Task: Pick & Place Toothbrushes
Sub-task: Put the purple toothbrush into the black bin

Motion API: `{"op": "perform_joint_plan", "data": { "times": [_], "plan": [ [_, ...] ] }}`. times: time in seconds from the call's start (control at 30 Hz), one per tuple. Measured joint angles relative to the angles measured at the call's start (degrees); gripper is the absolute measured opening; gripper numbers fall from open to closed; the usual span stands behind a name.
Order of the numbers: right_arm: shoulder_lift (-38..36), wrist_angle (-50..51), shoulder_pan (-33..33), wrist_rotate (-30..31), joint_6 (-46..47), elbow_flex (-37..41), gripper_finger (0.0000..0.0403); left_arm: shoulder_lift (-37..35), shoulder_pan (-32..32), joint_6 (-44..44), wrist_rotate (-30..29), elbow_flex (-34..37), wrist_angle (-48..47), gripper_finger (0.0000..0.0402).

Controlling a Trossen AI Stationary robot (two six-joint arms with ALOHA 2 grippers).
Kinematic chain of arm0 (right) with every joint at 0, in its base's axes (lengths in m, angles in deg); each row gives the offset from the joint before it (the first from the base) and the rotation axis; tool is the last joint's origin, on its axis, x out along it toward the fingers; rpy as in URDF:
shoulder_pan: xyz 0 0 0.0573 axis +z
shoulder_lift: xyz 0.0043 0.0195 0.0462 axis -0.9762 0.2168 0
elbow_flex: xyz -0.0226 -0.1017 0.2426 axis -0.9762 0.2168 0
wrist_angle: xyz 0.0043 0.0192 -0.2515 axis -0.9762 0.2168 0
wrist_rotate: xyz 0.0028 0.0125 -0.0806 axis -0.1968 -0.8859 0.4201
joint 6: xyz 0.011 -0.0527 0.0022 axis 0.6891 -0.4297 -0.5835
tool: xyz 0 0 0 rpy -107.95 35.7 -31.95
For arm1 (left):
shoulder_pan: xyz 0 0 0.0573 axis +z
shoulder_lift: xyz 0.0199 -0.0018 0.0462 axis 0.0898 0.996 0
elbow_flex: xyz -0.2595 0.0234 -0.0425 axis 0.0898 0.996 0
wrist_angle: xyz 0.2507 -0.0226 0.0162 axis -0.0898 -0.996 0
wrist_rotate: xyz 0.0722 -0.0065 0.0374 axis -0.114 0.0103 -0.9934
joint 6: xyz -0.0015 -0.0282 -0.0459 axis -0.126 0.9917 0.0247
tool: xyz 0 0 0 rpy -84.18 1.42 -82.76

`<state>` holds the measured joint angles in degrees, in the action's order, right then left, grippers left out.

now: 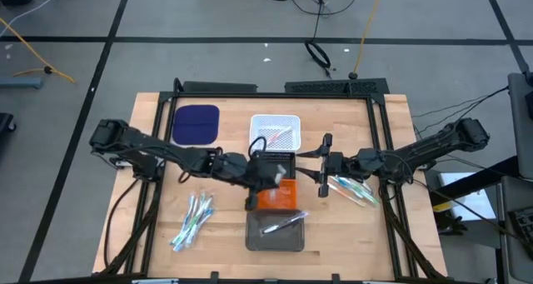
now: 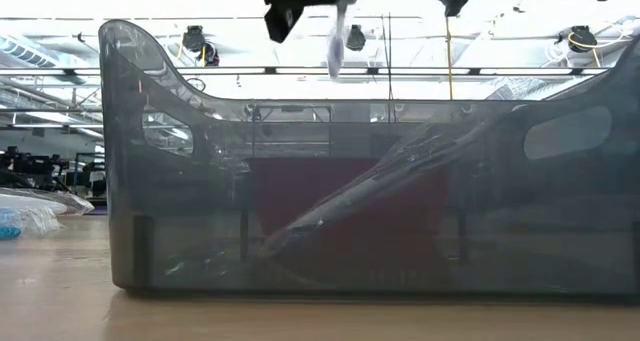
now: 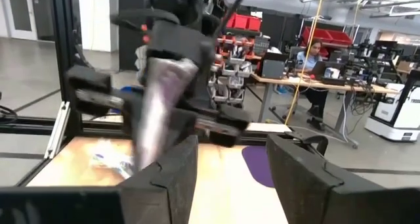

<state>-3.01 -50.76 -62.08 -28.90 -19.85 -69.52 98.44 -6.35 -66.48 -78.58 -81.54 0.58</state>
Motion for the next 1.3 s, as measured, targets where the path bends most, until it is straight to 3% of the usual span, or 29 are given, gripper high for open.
{"op": "perform_joint_plan", "data": {
  "times": [0.27, 0.93, 1.3],
  "plan": [
    [-0.1, 1.6, 0.0, 0.1, 0.0, 0.0, 0.0165, 0.0, -2.7, 4.5, 3.0, 0.0, -5.5, 0.0002],
    [-0.1, 3.5, 0.0, 0.2, 0.0, 0.0, 0.0161, 9.1, -7.8, 20.9, 8.0, 0.0, -5.0, 0.0004],
    [-0.1, 4.6, 0.0, 0.2, 0.0, 0.0, 0.0161, 9.1, -9.3, 21.6, 8.2, 0.0, -6.4, 0.0015]
  ]
}}
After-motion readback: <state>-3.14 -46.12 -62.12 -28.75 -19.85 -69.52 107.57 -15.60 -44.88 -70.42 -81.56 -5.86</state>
